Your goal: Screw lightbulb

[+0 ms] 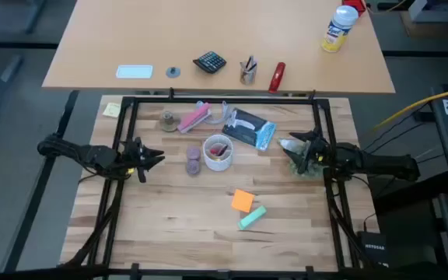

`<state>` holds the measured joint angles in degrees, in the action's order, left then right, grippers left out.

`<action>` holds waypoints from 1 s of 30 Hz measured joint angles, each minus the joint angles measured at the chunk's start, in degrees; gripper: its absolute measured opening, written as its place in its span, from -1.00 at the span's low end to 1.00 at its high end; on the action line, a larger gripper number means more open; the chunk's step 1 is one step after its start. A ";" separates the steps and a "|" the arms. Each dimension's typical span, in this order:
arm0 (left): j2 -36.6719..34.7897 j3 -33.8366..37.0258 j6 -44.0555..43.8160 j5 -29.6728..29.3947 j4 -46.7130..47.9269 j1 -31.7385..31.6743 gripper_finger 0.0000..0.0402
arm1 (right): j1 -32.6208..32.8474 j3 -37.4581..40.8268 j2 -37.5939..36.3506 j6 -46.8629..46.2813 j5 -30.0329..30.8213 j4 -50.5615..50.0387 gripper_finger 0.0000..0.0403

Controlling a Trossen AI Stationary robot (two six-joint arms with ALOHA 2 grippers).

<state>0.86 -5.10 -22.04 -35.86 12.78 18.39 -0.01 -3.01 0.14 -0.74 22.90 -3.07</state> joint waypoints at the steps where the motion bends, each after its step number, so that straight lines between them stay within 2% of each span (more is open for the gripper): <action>1: 0.00 0.00 -0.01 0.00 0.00 -0.01 -0.51 | 0.00 0.00 0.00 0.01 -0.01 0.00 0.74; 30: 0.00 0.00 -0.51 0.02 0.00 0.00 -0.51 | 0.00 -0.02 -0.02 -0.01 -0.01 0.00 0.74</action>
<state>0.86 -5.10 -22.55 -35.83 12.78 18.39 -0.01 -3.03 0.12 -0.75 22.90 -3.07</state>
